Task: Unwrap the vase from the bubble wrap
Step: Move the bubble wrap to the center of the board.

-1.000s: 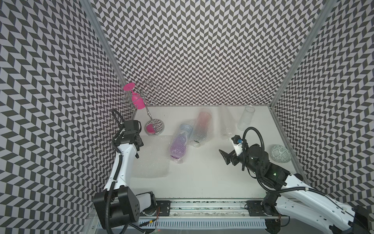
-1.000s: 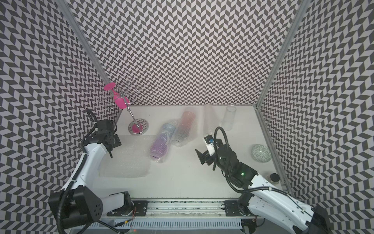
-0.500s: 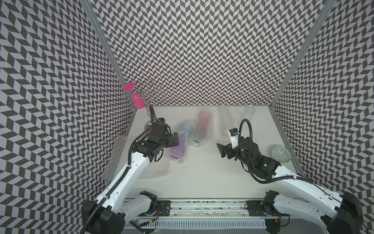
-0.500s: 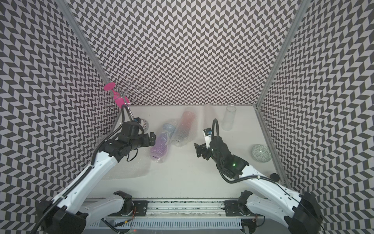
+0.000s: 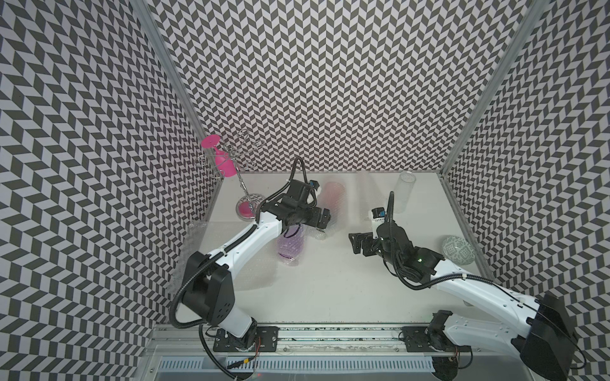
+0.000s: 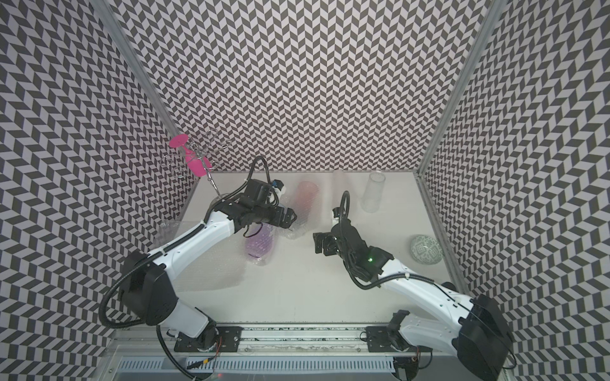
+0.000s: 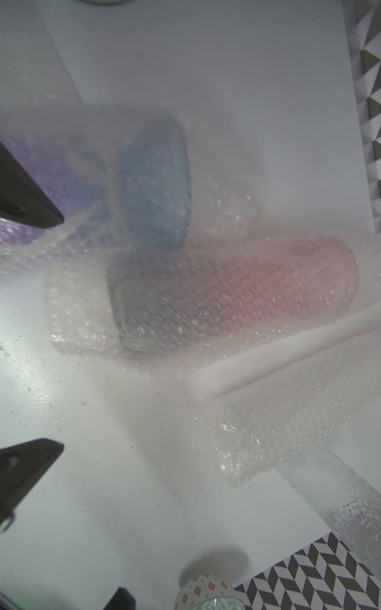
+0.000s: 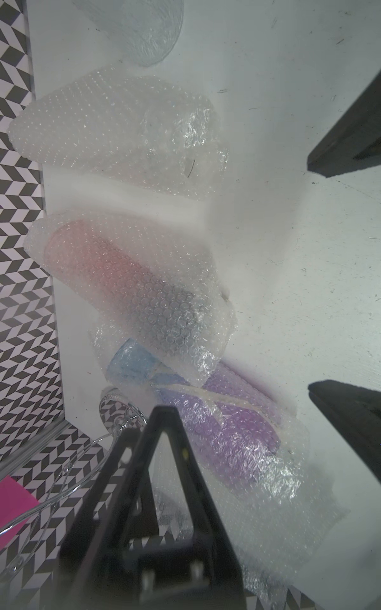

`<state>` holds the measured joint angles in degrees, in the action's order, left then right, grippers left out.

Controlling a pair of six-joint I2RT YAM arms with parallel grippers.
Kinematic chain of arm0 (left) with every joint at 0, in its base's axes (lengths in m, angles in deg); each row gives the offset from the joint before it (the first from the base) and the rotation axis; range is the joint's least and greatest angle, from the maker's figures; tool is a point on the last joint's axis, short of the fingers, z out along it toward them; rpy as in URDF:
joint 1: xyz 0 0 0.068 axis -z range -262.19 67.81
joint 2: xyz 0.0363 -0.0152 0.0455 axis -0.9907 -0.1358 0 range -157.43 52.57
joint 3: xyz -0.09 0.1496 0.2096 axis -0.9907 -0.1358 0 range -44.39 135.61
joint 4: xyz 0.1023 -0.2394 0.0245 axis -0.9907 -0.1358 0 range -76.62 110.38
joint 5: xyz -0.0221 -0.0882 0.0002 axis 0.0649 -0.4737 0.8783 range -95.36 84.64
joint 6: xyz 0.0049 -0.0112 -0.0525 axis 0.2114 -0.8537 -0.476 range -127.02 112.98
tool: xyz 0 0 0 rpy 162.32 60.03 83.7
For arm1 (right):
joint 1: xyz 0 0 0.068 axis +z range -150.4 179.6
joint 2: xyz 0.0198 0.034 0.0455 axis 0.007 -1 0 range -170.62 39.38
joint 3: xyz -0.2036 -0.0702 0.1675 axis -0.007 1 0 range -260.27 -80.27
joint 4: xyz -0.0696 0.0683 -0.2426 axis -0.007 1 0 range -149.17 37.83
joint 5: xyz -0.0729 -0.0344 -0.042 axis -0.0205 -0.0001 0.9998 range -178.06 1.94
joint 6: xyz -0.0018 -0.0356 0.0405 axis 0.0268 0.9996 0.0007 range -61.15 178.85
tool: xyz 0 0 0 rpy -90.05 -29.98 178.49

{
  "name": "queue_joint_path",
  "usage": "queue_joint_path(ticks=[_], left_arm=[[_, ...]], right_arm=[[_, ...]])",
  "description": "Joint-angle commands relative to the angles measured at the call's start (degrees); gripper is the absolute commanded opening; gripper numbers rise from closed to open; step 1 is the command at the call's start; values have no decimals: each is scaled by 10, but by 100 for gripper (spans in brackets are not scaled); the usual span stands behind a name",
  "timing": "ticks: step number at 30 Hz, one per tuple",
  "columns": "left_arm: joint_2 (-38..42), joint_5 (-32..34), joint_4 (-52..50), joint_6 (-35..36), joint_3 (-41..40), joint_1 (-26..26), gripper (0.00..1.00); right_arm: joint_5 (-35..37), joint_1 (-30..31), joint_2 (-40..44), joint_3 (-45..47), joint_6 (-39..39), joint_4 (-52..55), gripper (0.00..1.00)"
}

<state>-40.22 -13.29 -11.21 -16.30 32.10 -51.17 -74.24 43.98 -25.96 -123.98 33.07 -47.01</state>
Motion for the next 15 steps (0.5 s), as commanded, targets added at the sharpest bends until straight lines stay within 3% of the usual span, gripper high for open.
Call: queue_joint_path(ticks=[1, 9, 15], left_arm=[[-69, 35, 14, 19, 57, 18, 100], [-264, 150, -12, 1, 248, 19, 100], [-337, 174, -21, -9, 306, 20, 100]], right_arm=[[13, -5, -9, -7, 17, -18, 99], [-87, -88, 0, 0, 95, -23, 99], [-128, -130, 18, 12, 144, -21, 99]])
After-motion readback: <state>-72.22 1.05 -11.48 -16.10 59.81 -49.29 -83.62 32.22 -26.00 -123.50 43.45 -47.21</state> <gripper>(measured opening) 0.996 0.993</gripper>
